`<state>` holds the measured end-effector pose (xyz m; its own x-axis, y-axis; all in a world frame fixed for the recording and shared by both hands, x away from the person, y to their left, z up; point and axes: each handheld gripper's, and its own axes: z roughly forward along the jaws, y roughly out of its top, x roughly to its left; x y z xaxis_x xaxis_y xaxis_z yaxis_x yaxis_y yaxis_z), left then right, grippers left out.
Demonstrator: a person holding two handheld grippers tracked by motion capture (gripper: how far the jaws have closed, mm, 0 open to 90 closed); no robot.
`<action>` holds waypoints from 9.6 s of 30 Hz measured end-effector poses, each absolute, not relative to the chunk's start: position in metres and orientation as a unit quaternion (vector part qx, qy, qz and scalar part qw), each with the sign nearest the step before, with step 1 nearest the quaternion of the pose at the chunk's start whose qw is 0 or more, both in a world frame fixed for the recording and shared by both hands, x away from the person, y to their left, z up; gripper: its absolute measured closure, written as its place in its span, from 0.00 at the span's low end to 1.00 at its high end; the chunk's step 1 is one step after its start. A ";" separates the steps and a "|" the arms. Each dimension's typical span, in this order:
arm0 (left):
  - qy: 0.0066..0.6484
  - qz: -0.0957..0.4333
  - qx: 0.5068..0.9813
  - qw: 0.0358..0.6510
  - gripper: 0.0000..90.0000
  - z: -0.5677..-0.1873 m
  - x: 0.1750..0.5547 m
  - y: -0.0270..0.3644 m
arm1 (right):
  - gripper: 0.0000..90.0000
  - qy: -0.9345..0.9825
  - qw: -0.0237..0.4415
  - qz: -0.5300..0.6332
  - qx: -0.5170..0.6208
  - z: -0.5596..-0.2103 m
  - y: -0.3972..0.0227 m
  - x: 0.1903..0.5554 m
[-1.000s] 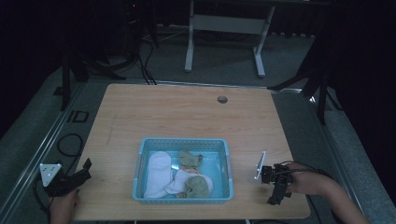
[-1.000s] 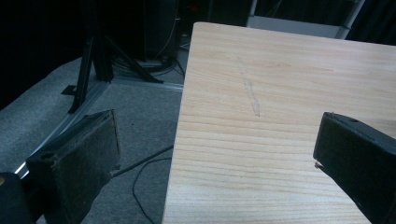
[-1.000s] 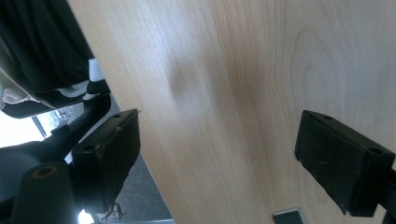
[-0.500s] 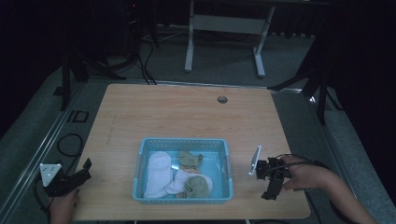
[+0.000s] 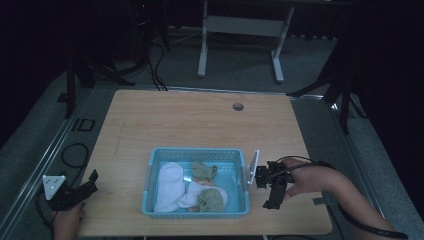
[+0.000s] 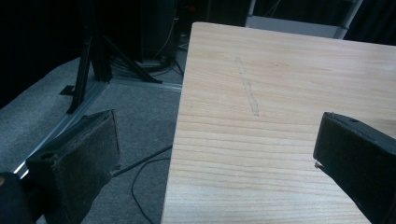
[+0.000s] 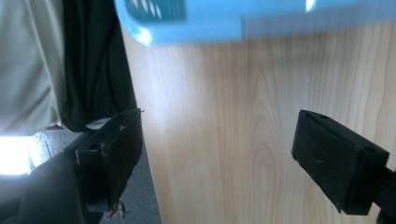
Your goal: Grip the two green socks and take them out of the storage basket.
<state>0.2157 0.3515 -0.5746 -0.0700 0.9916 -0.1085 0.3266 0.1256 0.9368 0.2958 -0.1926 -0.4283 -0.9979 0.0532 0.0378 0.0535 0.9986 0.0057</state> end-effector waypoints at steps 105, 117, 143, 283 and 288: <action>0.619 0.382 0.536 0.428 0.01 -0.575 0.217 0.353 | 0.89 -0.998 -0.029 -0.016 0.044 -0.384 -0.120 0.312; 0.620 0.383 0.536 0.426 0.01 -0.575 0.217 0.353 | 0.89 -0.999 -0.036 -0.030 -0.014 -0.372 -0.185 0.320; 0.622 0.382 0.536 0.424 0.01 -0.575 0.218 0.353 | 0.88 -0.996 0.032 -0.017 -0.078 -0.446 -0.261 0.320; 0.618 0.378 0.538 0.432 0.01 -0.575 0.217 0.354 | 0.86 -0.997 -0.033 0.027 0.070 -0.468 -0.044 0.373; 0.618 0.378 0.538 0.431 0.01 -0.575 0.217 0.354 | 0.86 -0.997 -0.043 0.015 0.066 -0.439 -0.050 0.369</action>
